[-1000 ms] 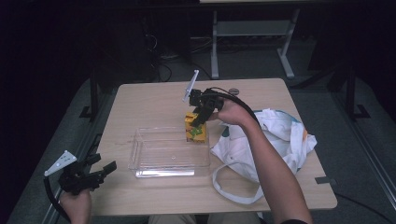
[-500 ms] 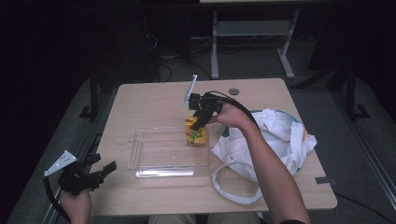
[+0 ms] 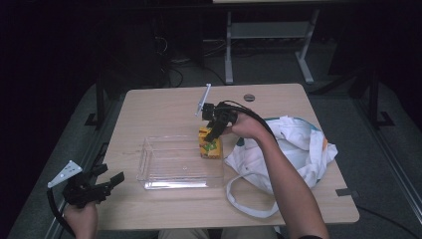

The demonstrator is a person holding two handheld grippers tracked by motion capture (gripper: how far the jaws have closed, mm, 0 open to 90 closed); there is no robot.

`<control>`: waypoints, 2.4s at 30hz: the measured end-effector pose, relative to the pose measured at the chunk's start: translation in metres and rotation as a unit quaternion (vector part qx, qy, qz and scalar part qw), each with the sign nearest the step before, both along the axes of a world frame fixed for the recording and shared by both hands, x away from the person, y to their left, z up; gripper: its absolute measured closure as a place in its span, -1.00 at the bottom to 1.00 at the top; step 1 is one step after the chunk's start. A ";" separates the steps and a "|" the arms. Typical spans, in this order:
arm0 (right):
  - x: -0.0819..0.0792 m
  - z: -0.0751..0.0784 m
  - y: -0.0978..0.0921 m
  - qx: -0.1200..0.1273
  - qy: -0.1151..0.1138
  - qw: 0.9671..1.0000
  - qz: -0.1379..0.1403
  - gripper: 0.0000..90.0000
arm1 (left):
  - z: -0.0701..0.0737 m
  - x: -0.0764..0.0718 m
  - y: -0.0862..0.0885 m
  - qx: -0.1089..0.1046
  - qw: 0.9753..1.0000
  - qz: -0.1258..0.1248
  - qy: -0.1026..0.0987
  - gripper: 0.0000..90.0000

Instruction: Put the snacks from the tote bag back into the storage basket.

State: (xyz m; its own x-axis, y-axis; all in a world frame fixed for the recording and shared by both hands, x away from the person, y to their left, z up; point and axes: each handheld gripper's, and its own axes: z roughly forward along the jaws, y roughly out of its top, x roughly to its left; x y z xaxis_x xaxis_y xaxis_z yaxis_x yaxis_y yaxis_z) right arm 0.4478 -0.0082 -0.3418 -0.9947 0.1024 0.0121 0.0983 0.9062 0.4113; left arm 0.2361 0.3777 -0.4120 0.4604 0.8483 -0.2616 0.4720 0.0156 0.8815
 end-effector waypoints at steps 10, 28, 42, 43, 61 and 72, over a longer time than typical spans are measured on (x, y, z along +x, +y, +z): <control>0.000 -0.009 0.003 -0.006 -0.005 1.000 0.007 0.16 | 0.000 0.000 0.000 -0.001 1.000 0.000 0.000 -0.72; -0.001 -0.015 0.000 -0.008 -0.004 1.000 0.011 0.13 | 0.000 0.000 0.000 0.001 1.000 0.000 -0.001 -0.72; -0.004 -0.014 -0.002 -0.003 0.011 1.000 0.003 0.02 | 0.000 0.001 -0.002 -0.001 1.000 -0.001 -0.001 -0.72; -0.004 -0.014 -0.003 -0.001 0.012 1.000 0.004 0.02 | 0.000 0.001 -0.002 -0.002 1.000 -0.001 -0.001 -0.72; -0.005 -0.014 -0.004 0.004 0.009 1.000 -0.001 -0.04 | 0.000 0.001 -0.002 -0.002 1.000 -0.001 -0.001 -0.72; -0.006 -0.012 -0.008 0.010 0.011 1.000 -0.011 -0.12 | 0.000 0.001 -0.003 -0.001 1.000 -0.002 0.000 -0.72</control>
State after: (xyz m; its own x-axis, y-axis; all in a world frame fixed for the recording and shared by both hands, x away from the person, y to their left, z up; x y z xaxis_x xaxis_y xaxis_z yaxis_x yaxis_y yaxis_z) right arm 0.4423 -0.0160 -0.3542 -0.9916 0.1247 0.0352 0.1278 0.8955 0.4264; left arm 0.2373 0.3751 -0.4118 0.4635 0.8462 -0.2628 0.4716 0.0155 0.8817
